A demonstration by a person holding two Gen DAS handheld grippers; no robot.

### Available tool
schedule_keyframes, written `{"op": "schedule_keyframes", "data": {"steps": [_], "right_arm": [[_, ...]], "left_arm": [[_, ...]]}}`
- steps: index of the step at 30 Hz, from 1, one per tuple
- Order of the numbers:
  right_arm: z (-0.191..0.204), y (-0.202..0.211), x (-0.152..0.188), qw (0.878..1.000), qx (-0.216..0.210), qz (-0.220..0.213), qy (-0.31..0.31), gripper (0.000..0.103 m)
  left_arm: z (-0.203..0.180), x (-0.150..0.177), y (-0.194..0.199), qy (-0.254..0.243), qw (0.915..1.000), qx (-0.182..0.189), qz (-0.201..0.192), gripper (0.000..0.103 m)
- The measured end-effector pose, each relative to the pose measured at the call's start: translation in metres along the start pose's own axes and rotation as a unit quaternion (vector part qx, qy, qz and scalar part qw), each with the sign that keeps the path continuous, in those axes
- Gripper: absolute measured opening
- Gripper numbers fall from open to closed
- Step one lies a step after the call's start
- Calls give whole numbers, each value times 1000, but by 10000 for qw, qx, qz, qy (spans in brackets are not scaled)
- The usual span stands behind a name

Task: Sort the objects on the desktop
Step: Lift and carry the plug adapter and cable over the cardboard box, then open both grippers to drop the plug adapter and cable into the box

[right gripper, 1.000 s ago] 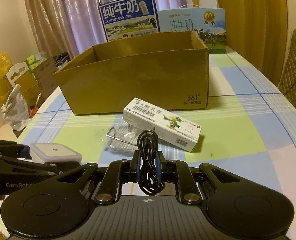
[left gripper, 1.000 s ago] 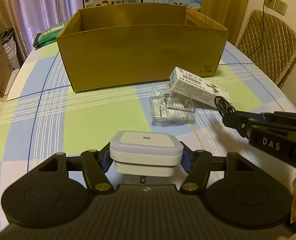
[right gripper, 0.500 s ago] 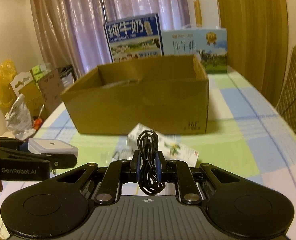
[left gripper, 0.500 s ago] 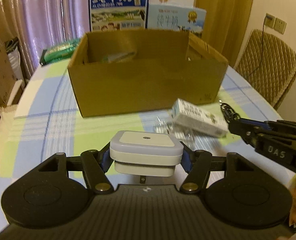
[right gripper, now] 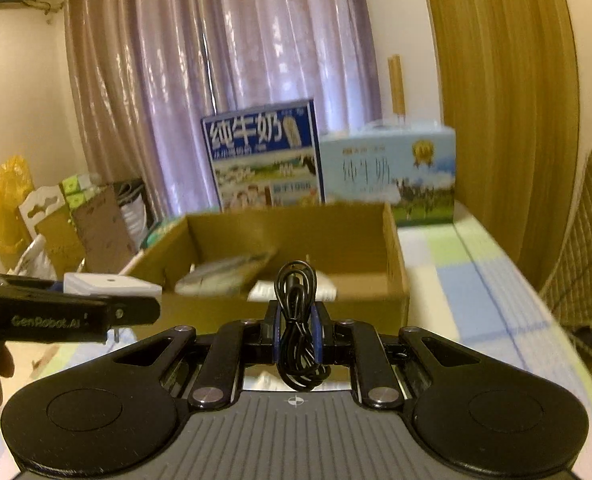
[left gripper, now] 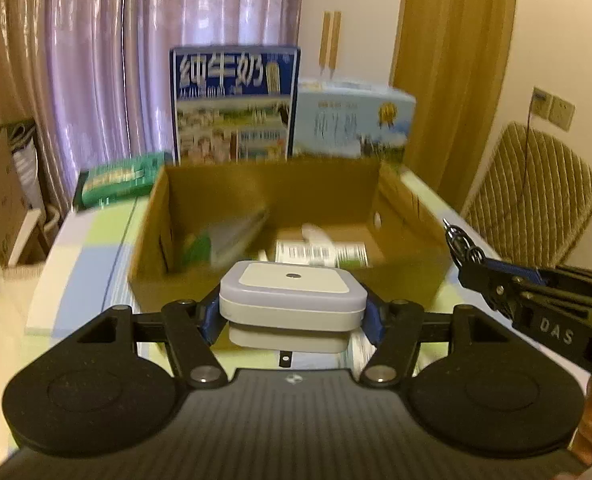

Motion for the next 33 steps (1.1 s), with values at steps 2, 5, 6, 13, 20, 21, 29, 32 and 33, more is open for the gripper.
{"op": "schedule_keyframes", "data": {"steps": [2,5,6,13,20,21,29,32,33], "right_arm": [[0,-8,-13,10000,-7,-87,-2,12],[2,-23,-29,9998,-37,-186,38,12],[3,-29,-34,9998,-49,-210,52,12],[-1,-87,-59,9999,-16,-146,-88,12],[-4,-125,-57,9995,-42,149,-258,12],[-5,-128,-57,9994,-51,178,-304,12],[-13,-141,-52,9975,-139,398,-562,12],[-14,-142,-50,9964,-299,423,-678,12],[-15,-143,-49,9958,-387,407,-725,13]], "left_arm": [[6,-15,-8,24,10000,-19,-81,61],[15,-35,-23,102,9998,-33,-155,61],[19,-40,-28,139,9997,-25,-178,61],[39,-62,-69,250,9991,6,-336,61],[47,-57,-100,377,9990,87,-221,61],[48,-56,-104,398,9990,92,-199,61],[61,-50,-106,587,9980,25,-214,73],[65,-47,-101,664,9976,8,-200,73],[65,-47,-100,677,9975,21,-199,73]]}}
Point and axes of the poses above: each gripper's, at about its wrist camera, not at the fingertips, and y roughly against the way its jaws point, z to its left, x to its underside, the point moved 1 cm from there along -y, roughly the way its jaws point, and after that the axes turned 6 degrees about x, right-handed, at the moved point
